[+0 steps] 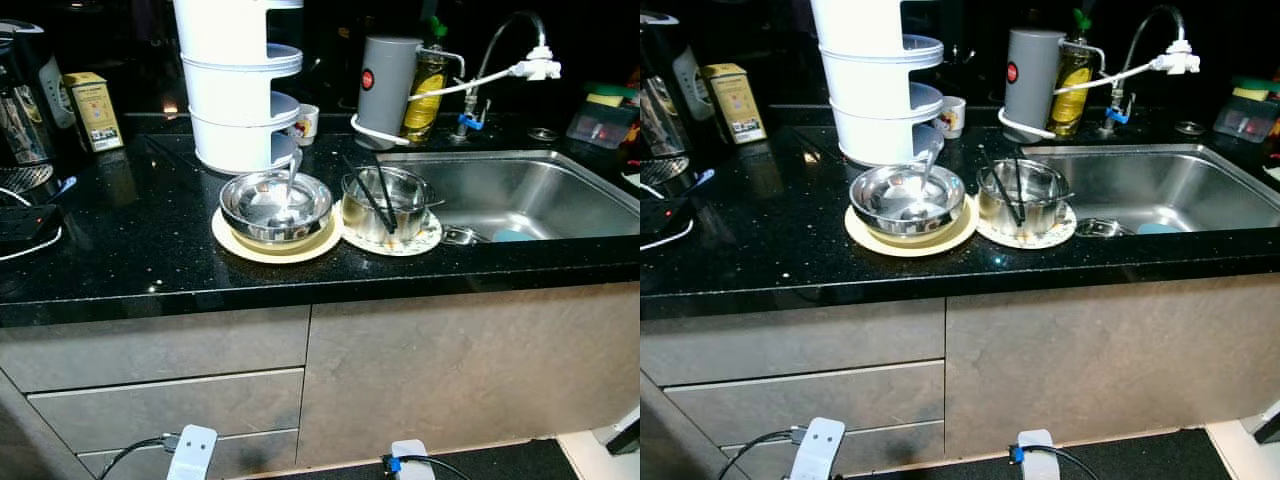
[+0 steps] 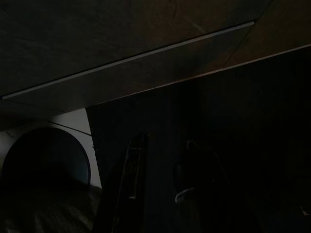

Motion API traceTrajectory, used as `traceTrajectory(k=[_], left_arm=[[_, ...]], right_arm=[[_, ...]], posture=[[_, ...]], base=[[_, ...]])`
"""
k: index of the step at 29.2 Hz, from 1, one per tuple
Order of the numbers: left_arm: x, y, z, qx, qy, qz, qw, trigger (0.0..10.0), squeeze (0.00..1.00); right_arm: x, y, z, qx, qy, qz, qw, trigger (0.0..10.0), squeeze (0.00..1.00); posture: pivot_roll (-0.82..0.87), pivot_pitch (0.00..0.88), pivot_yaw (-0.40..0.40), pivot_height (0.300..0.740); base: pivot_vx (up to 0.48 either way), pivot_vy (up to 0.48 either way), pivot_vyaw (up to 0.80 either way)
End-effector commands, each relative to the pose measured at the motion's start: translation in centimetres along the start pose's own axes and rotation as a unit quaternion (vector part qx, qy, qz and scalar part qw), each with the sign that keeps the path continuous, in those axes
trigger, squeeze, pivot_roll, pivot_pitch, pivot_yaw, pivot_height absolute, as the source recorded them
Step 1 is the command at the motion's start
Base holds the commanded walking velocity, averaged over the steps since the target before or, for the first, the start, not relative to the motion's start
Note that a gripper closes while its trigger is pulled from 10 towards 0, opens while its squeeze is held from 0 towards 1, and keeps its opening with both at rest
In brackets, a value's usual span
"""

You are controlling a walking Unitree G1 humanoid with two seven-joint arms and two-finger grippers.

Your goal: Kitchen organization

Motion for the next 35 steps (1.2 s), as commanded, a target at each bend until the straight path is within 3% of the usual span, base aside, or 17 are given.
traceTrajectory(k=[1, 35], left_arm=[[0.10, 0.10, -0.45, 0.006, 0.000, 0.002, 1.000, 10.0, 0.00], [0.00, -0.06, -0.05, 0.004, 0.002, -0.002, 1.000, 10.0, 0.00]], right_arm=[[-0.34, 0.18, -0.83, 0.015, -0.001, -0.005, 1.000, 10.0, 0.00], [-0.37, 0.17, -0.82, 0.016, -0.002, -0.005, 1.000, 10.0, 0.00]], posture=[[-0.02, 0.086, -0.061, 0.740], [-0.02, 0.094, -0.063, 0.740]], base=[[0.000, 0.000, 0.00], [0.000, 0.000, 0.00]])
Point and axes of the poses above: a point about 5 cm out from each wrist's last joint towards the gripper, its own y axis pointing back from the gripper into the wrist, its own z axis along the axis of the wrist's last joint, x = y × z, the point moved 6 cm from there along -y, pointing out of the wrist towards the gripper, and after that the axes turned 11 degrees about -y, right-handed, at the moved point
